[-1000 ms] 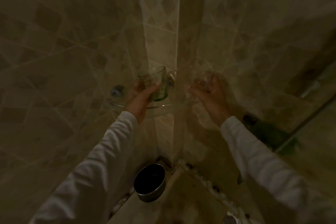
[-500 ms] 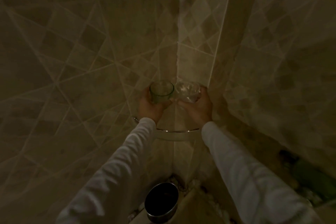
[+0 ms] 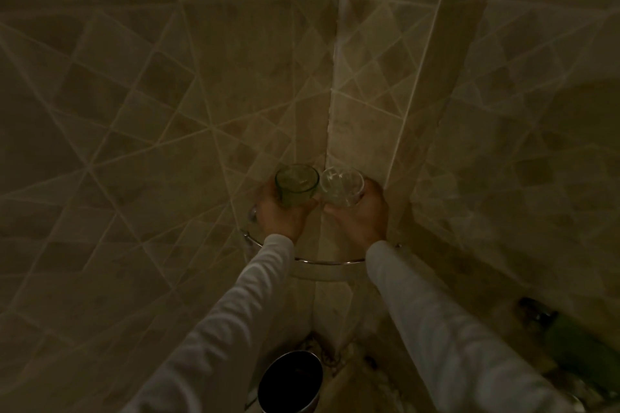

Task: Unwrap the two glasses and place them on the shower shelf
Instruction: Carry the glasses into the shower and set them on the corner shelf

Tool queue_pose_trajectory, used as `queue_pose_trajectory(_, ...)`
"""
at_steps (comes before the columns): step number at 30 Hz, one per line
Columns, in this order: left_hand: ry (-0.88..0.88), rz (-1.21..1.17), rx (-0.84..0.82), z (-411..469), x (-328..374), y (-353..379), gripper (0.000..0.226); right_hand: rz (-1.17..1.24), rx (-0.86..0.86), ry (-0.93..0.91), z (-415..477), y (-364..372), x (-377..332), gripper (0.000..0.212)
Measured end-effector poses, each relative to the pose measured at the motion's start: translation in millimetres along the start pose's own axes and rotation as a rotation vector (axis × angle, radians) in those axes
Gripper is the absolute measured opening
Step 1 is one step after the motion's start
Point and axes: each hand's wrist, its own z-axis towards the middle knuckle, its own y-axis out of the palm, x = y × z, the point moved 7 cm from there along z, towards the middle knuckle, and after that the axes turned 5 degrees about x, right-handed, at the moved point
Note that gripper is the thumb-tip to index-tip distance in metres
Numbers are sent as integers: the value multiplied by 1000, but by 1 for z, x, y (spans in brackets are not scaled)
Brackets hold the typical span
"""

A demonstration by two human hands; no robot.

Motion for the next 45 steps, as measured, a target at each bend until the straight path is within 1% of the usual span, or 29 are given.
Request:
queue_pose_trajectory(2,-1,5,2,-2,4,-1,81,-3,11,7,2,0,1,98)
queue_pose_trajectory(5,-4,16,2,-3,7,0,79,-25,12,2,3,2,2,99)
queue_pose_trajectory(7,-6,8,8,-1,6,2,89,-36,16,-7,4,1,1,97)
queue_pose_trajectory(9,-39,-6,18,1,2,3,98,-55,17,-10,7,2,2,91)
queue_pose_trajectory(11,-64,-12,25,1,0,4,98,-67,23,8,10,3,6,82)
queue_pose_trajectory(12,-64,-11,30,2,-2,5,100,-61,28,24,11,3,7,82)
queue_pose_trajectory(16,-48,11,36,5,-6,7,104,-25,45,85,14,6,9,97)
queue_pose_trajectory(21,-44,22,46,6,-4,12,92,-74,75,81,17,8,11,100)
queue_pose_trajectory(26,-33,7,61,6,-2,16,91,-72,98,79,14,7,8,99)
queue_pose_trajectory(31,-1,31,49,4,1,18,93,-48,83,63,8,4,7,108)
queue_pose_trajectory(35,38,43,30,2,4,16,102,-5,73,48,6,3,10,105)
queue_pose_trajectory(37,34,44,26,0,6,15,97,-16,69,38,6,3,8,103)
queue_pose_trajectory(41,40,90,92,-2,5,9,89,-85,74,12,7,2,5,79)
queue_pose_trajectory(45,11,103,99,-3,4,9,88,-92,53,23,9,4,10,70)
